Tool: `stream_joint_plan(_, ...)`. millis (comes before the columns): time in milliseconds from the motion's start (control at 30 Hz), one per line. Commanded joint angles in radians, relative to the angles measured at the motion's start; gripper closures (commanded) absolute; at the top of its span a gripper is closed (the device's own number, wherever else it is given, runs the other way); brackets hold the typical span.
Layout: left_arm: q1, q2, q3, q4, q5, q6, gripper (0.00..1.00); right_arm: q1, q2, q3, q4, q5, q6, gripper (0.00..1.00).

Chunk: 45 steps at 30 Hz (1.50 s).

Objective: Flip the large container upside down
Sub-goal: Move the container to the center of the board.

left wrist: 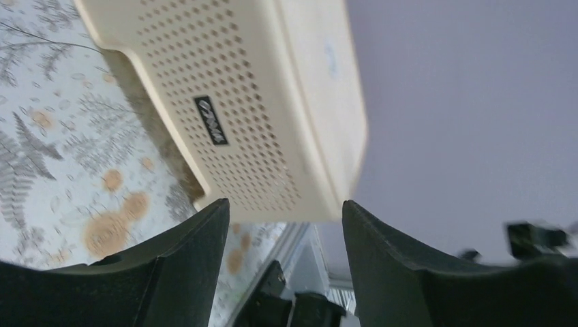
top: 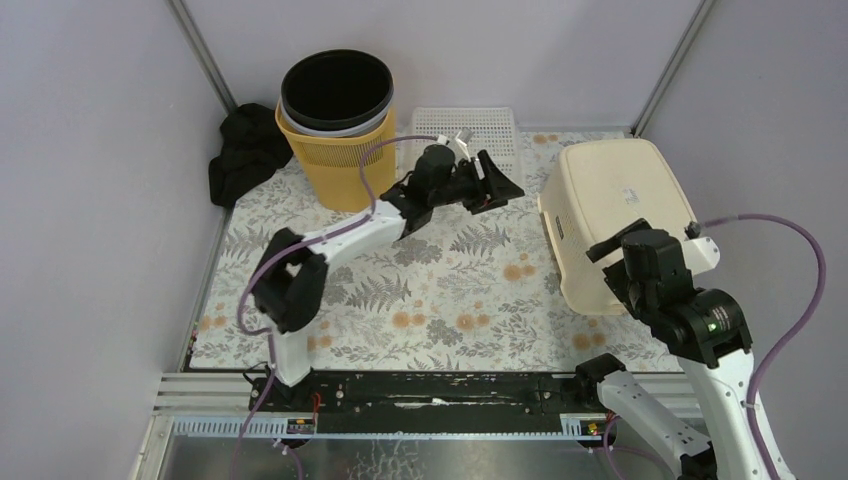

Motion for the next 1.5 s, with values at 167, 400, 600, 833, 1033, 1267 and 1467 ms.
stream_joint_plan(167, -0.009, -0.391, -0.259, -0.056, 0.045, 0.101, 0.30, -0.003, -0.035, -0.141, -0.152, 0.233, 0.305, 0.03)
stream_joint_plan(400, -0.008, -0.583, -0.357, -0.154, 0.029, 0.161, 0.28, -0.002, -0.082, -0.220, -0.143, 0.314, 0.393, 0.04)
stream_joint_plan(600, -0.006, -0.628, -0.390, -0.180, 0.037, 0.179, 0.28, -0.003, -0.023, -0.174, -0.114, 0.429, 0.391, 0.04)
stream_joint_plan(833, 0.010, -0.695, -0.457, -0.198, 0.037, 0.192, 0.28, -0.010, 0.073, -0.175, -0.007, 0.469, 0.391, 0.04)
stream_joint_plan(1033, 0.055, -0.748, -0.496, -0.230, 0.057, 0.200, 0.28, -0.107, 0.124, -0.208, 0.104, 0.406, 0.321, 0.04)
stream_joint_plan(1267, 0.077, -0.794, -0.491, -0.294, 0.047, 0.227, 0.28, -0.440, 0.114, -0.379, 0.425, 0.108, 0.044, 0.05)
stream_joint_plan(1467, 0.088, -0.790, -0.491, -0.307, 0.050, 0.233, 0.28, -0.501, 0.145, -0.454, 0.570, -0.014, -0.082, 0.06)
